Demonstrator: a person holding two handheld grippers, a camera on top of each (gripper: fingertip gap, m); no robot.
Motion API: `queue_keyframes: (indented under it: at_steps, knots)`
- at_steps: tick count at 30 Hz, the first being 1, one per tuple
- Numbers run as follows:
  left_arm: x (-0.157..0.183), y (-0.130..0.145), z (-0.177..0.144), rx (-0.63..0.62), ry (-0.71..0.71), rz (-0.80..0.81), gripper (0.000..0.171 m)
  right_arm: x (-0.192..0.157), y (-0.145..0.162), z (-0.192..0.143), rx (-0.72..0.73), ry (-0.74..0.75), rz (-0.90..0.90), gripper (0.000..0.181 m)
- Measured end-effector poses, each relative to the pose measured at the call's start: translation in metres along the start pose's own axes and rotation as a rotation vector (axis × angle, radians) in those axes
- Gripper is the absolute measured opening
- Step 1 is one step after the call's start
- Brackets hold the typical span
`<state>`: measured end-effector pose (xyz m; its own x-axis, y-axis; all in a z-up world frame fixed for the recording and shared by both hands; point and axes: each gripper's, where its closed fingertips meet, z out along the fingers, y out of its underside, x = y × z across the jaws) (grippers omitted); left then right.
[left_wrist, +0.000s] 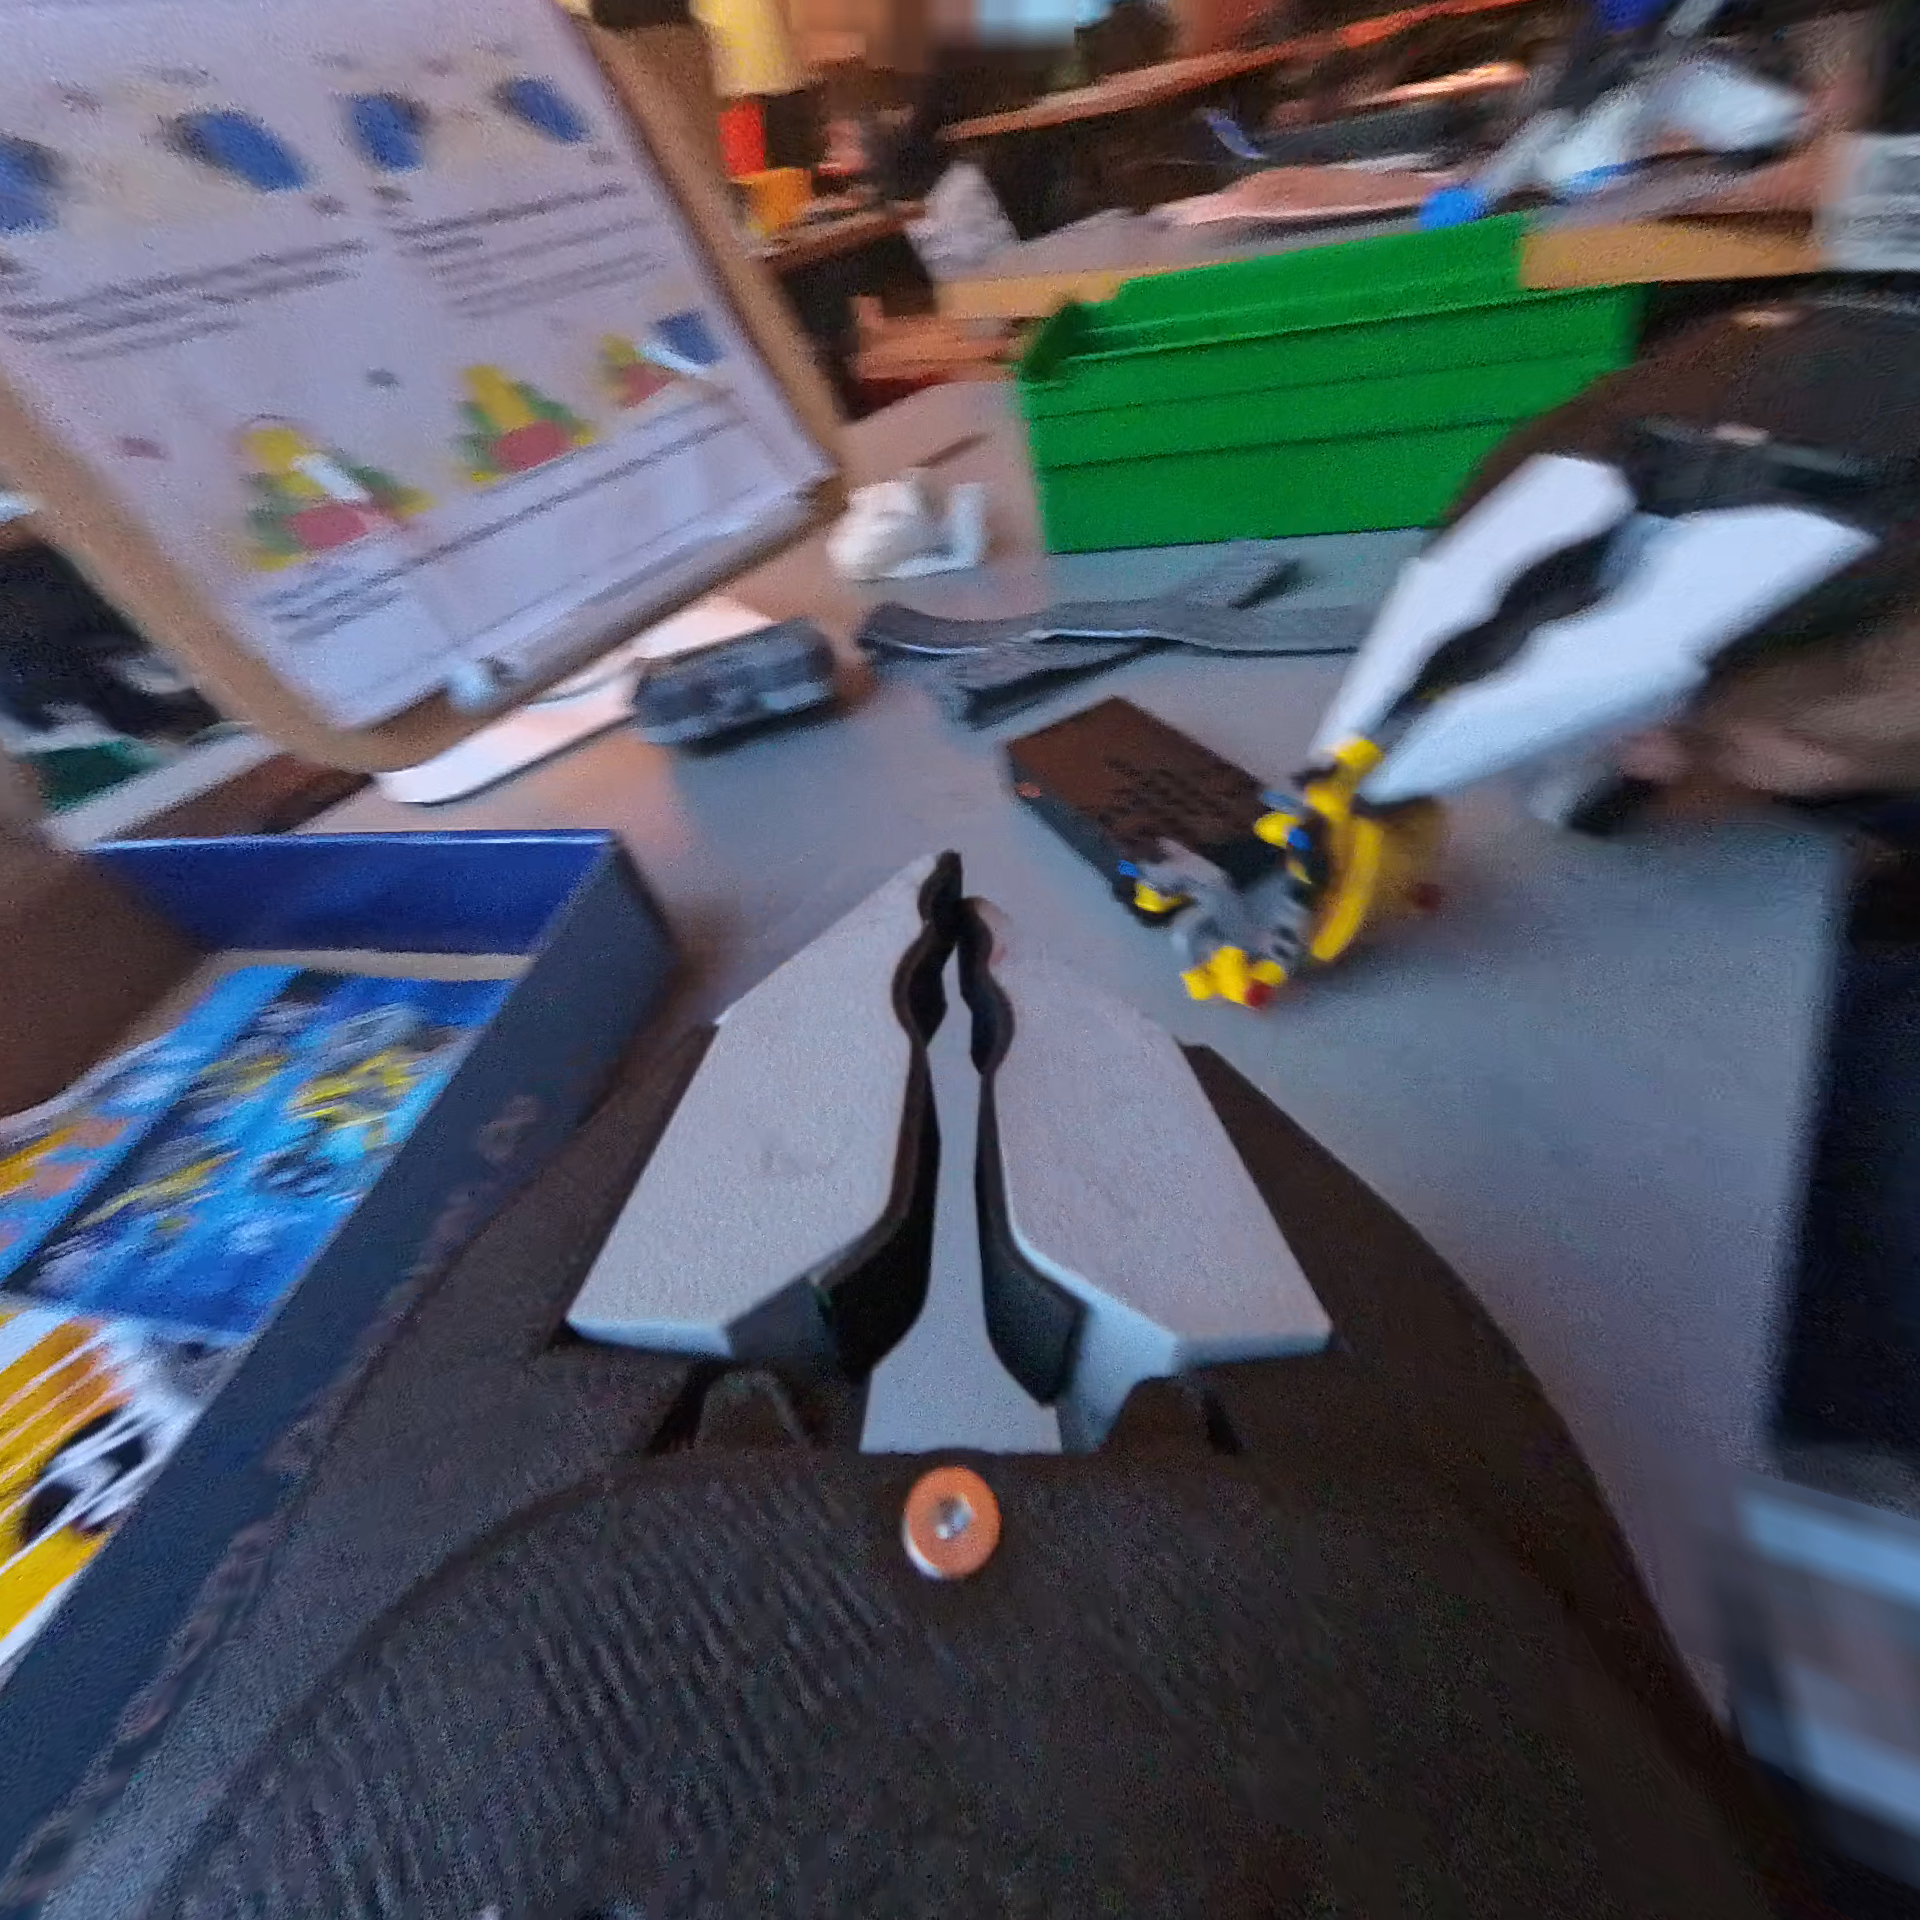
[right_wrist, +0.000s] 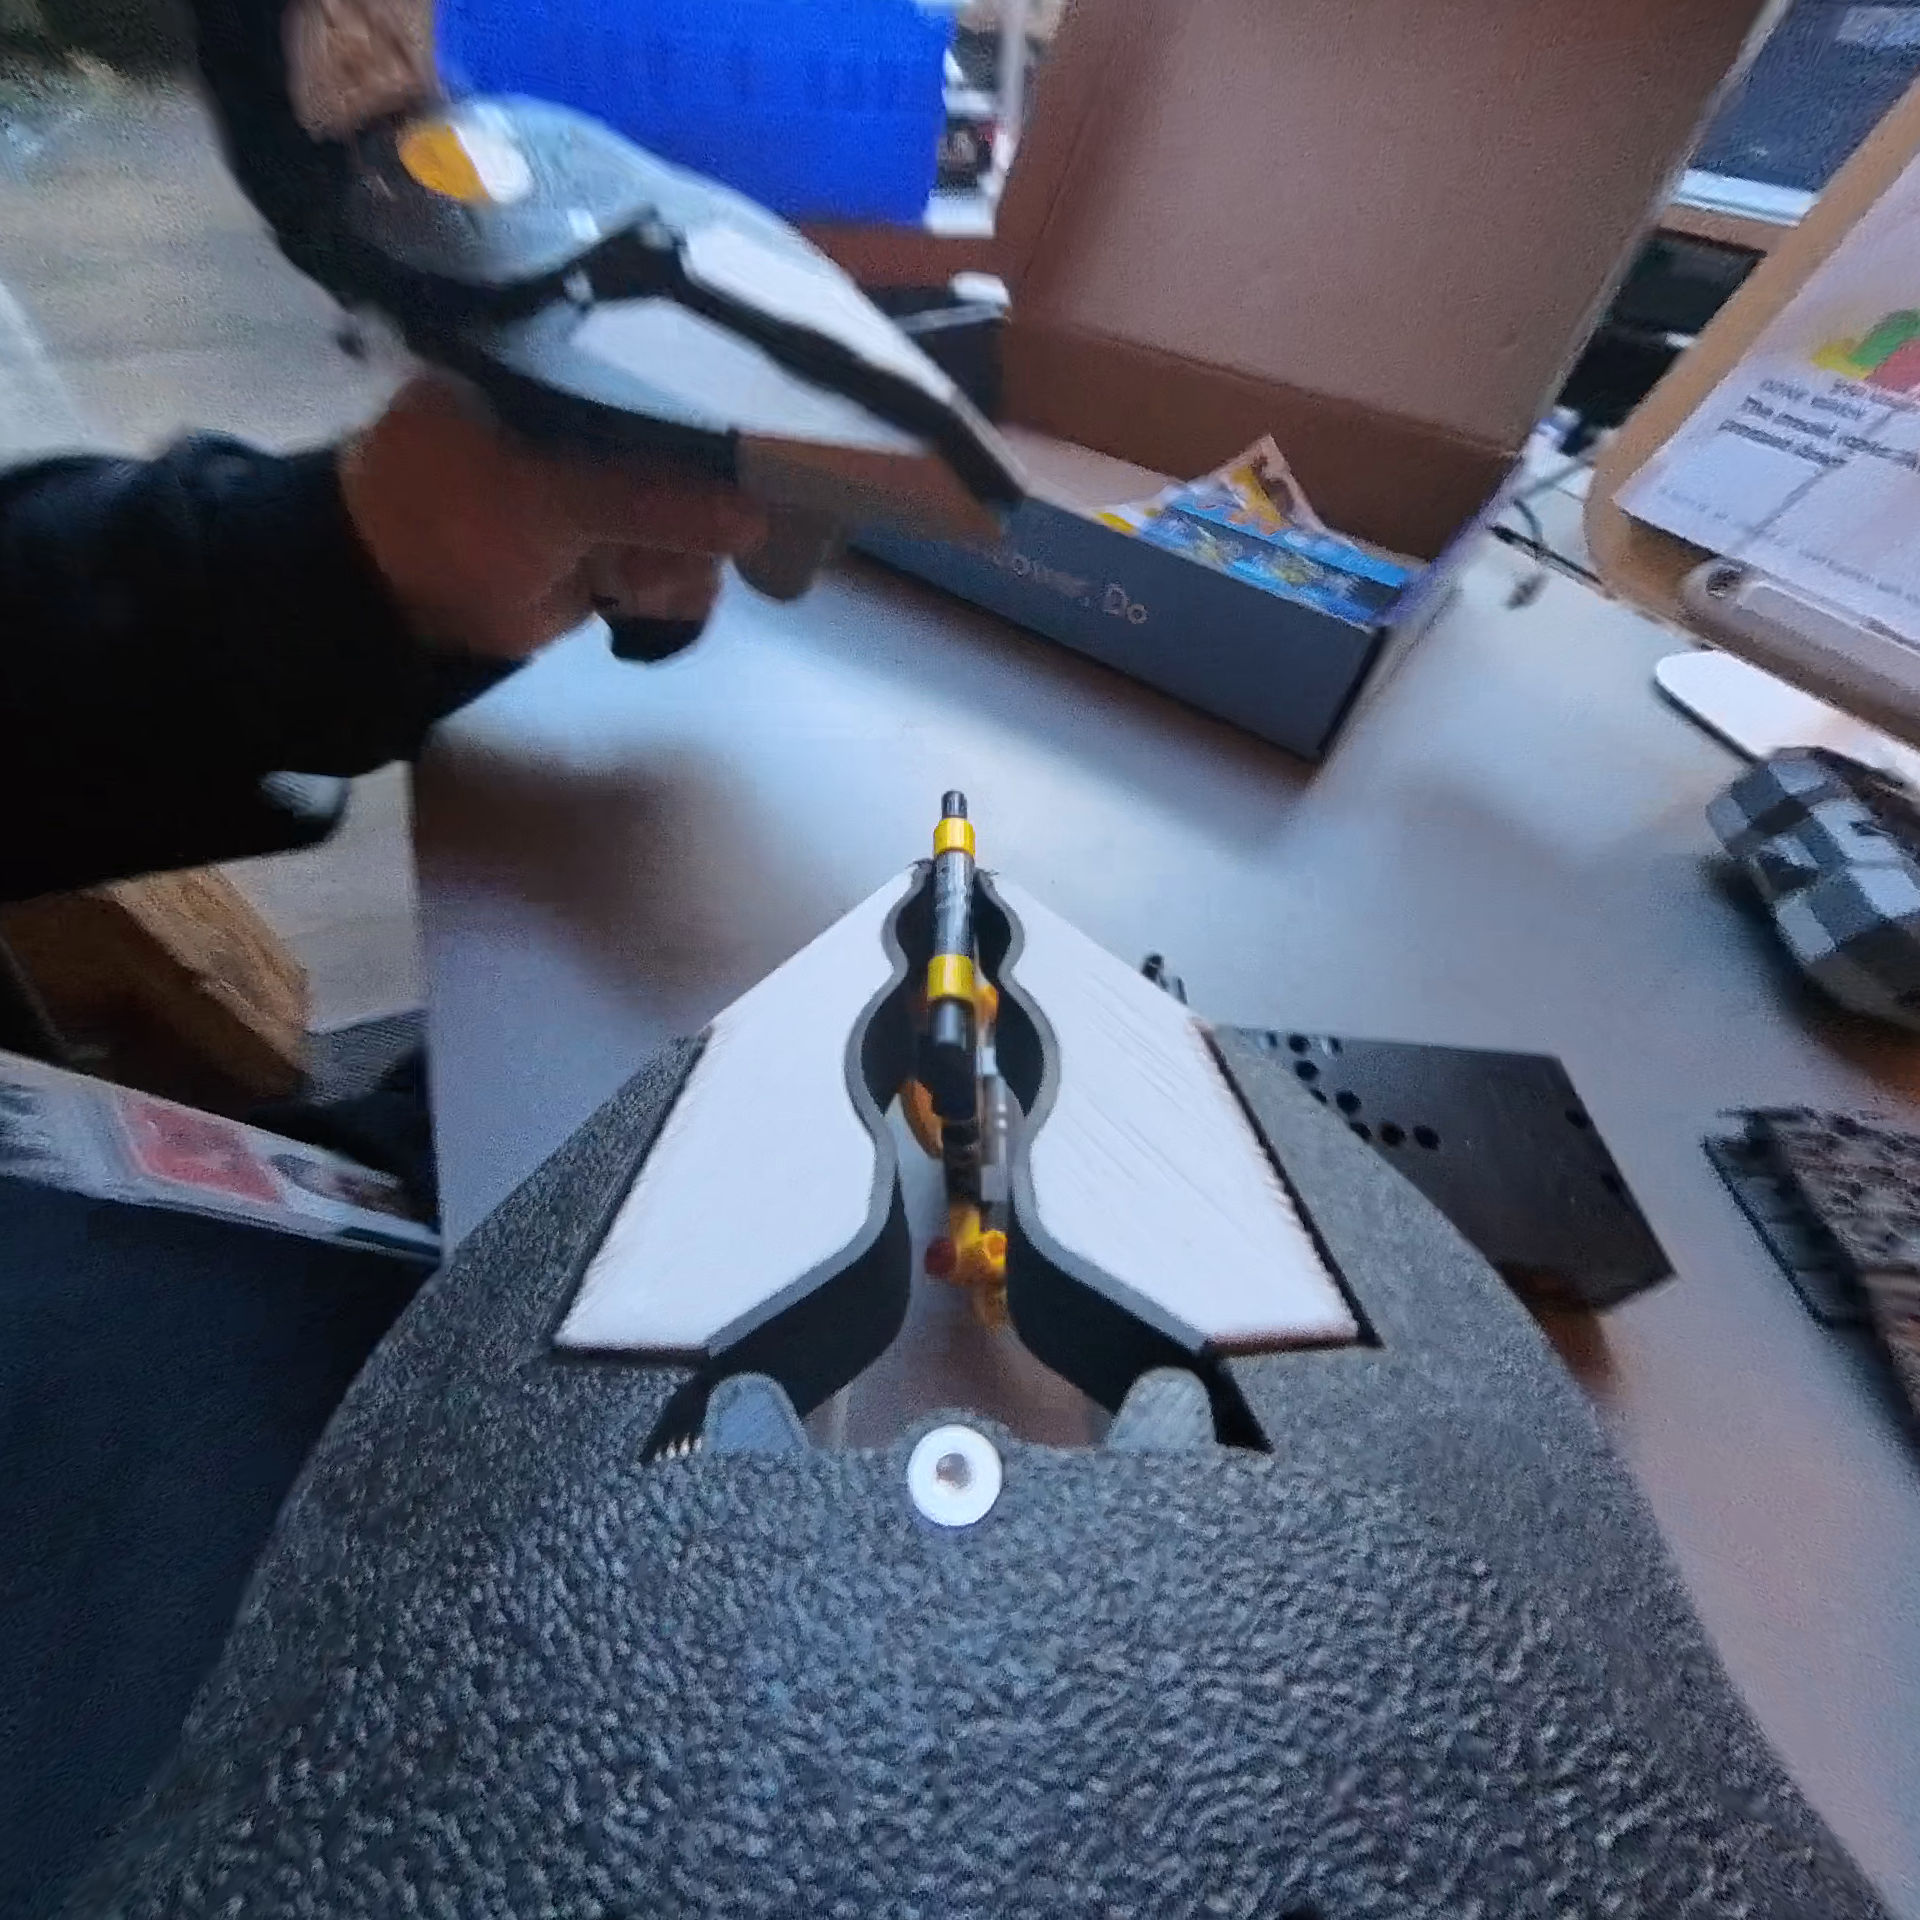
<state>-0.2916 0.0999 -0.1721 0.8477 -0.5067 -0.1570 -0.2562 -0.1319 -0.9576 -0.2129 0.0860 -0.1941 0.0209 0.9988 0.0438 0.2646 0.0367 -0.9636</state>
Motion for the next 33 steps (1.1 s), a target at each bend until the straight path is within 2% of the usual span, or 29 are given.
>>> queue_keyframes:
  at_steps: [3, 7, 9, 11, 17, 19, 27, 33]
  knots:
    - [0.030, 0.013, 0.005, -0.091, 0.169, 0.040, 0.000, -0.006, -0.016, -0.009, 0.106, -0.157, 0.063, 0.003]
    - [0.075, -0.008, 0.002, -0.012, 0.359, 0.099, 0.000, -0.013, -0.030, -0.022, 0.200, -0.178, -0.099, 0.002]
    - [0.081, -0.010, 0.002, -0.032, 0.365, 0.122, 0.000, -0.019, -0.035, -0.028, 0.228, -0.179, -0.197, 0.003]
    - [0.088, -0.014, 0.000, -0.031, 0.385, 0.146, 0.000, -0.022, -0.039, -0.033, 0.250, -0.195, -0.216, 0.003]
    - [0.098, -0.030, -0.002, -0.005, 0.357, 0.207, 0.005, -0.026, -0.040, -0.039, 0.261, -0.255, -0.188, 0.003]
    - [0.095, -0.034, -0.001, -0.010, 0.297, 0.257, 0.007, -0.028, -0.038, -0.038, 0.249, -0.265, -0.189, 0.003]
    - [0.109, -0.032, 0.003, -0.111, 0.193, 0.519, 0.010, -0.035, -0.030, -0.030, 0.165, -0.259, -0.254, 0.002]
    - [0.110, -0.027, 0.003, -0.181, 0.124, 0.685, 0.004, -0.040, -0.024, -0.027, 0.091, -0.235, -0.340, 0.002]
